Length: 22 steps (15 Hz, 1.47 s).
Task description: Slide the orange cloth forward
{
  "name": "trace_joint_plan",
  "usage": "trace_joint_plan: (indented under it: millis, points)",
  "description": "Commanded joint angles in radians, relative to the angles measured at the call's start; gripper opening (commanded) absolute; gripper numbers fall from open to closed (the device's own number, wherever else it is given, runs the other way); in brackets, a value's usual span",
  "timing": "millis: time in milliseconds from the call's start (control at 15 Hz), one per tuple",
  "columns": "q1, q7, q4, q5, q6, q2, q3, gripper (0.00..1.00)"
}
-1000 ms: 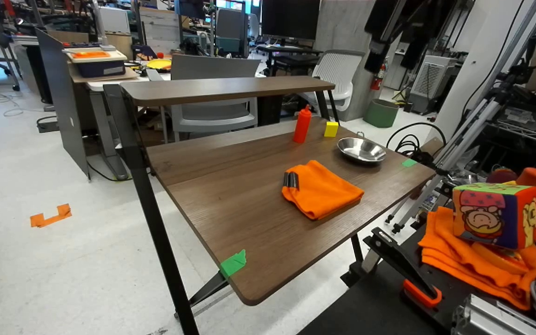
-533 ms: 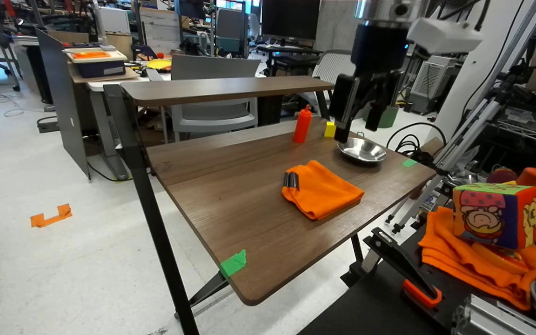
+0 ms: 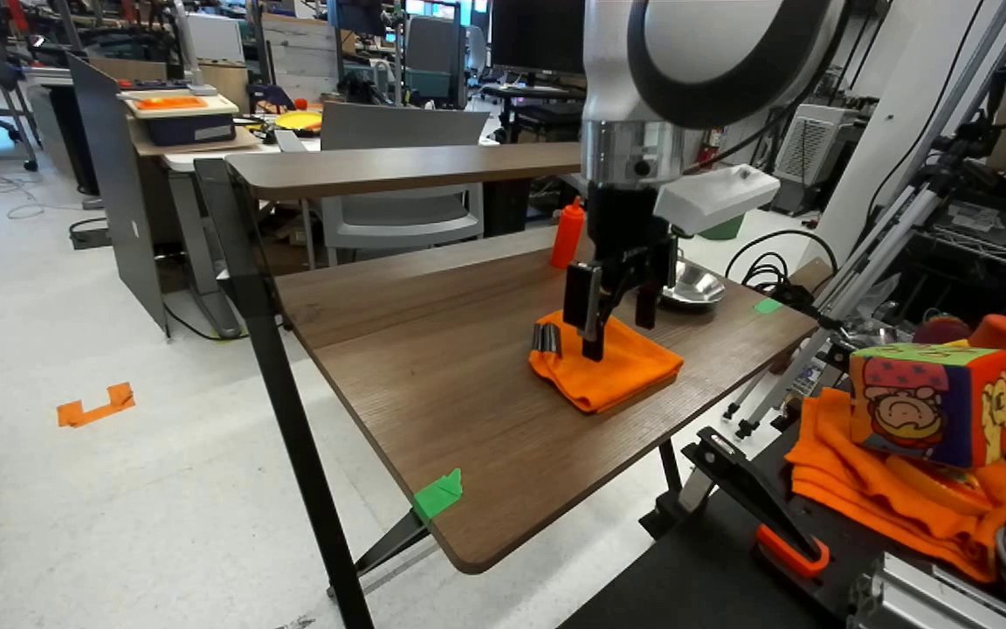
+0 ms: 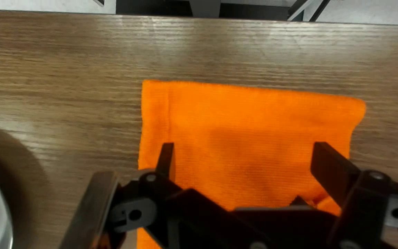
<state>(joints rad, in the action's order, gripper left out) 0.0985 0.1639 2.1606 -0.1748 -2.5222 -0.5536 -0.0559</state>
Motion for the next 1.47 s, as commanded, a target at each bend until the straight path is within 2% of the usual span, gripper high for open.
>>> trace_joint_plan:
  millis: [0, 133, 467, 1133, 1200, 1400]
  points:
    - [0.057, -0.012, -0.133, -0.027, 0.064, -0.133, 0.053, 1.0]
    - [0.075, -0.019, -0.204, -0.03, 0.094, -0.199, 0.066, 1.0]
    - [0.098, -0.066, -0.481, -0.054, 0.243, -0.349, 0.074, 1.0]
    - [0.129, -0.139, -1.007, -0.124, 0.447, -0.598, 0.101, 1.0]
    - [0.129, -0.154, -1.048, -0.123, 0.466, -0.617, 0.096, 1.0]
    - [0.138, -0.171, -1.075, -0.123, 0.484, -0.613, 0.095, 1.0]
